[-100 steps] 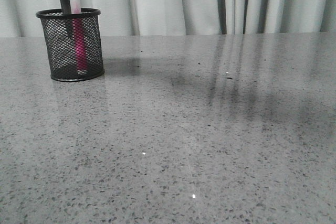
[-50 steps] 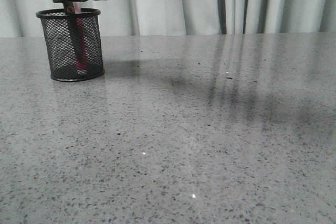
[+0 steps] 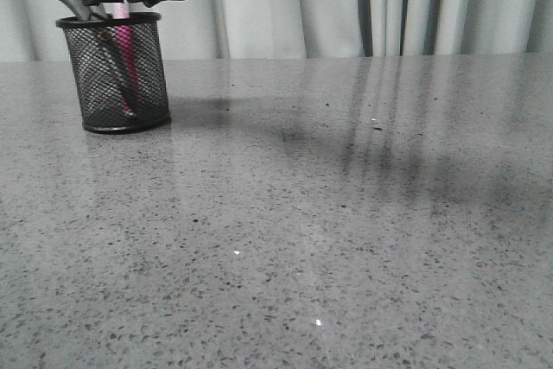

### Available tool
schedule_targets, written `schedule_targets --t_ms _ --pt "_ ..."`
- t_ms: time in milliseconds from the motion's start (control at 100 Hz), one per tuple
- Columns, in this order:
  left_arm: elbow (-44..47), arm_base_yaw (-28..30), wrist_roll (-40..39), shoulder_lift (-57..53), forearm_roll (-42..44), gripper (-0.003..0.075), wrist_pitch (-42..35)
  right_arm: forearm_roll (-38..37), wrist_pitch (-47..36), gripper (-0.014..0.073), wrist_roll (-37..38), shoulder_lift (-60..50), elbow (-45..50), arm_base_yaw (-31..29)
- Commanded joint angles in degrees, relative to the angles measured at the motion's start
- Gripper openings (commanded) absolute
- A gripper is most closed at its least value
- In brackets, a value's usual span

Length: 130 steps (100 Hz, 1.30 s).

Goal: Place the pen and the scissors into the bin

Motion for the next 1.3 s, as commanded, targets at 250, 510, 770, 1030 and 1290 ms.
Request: schedule_targets --t_ms 250,510,770,1030,1290 --pt "-1.70 -0.34 -8.82 0.79 8.09 0.0178 0.51 -0.06 -2.28 0.0200 -0.33 -9.05 -1.64 0.11" --pt "-0.17 -0.34 -42.18 -0.15 42.40 -0.0019 15.23 -5.28 6.15 -0.0056 -0.33 -25.40 3.77 2.06" --pt "8.67 -0.34 -44.88 -7.26 43.98 -0.0019 16.54 -12.08 18.64 -0.0056 -0.33 -52.92 26.46 7.00" --pt "15.73 -0.34 -45.77 -12.80 39.53 -0.0019 16.31 -11.82 26.67 -0.0056 2.19 -80.97 50.93 6.67" --pt "16.32 -0.34 -45.77 -12.89 39.53 -0.0019 16.34 -13.59 31.63 -0.0056 2.60 -103.90 58.03 6.67"
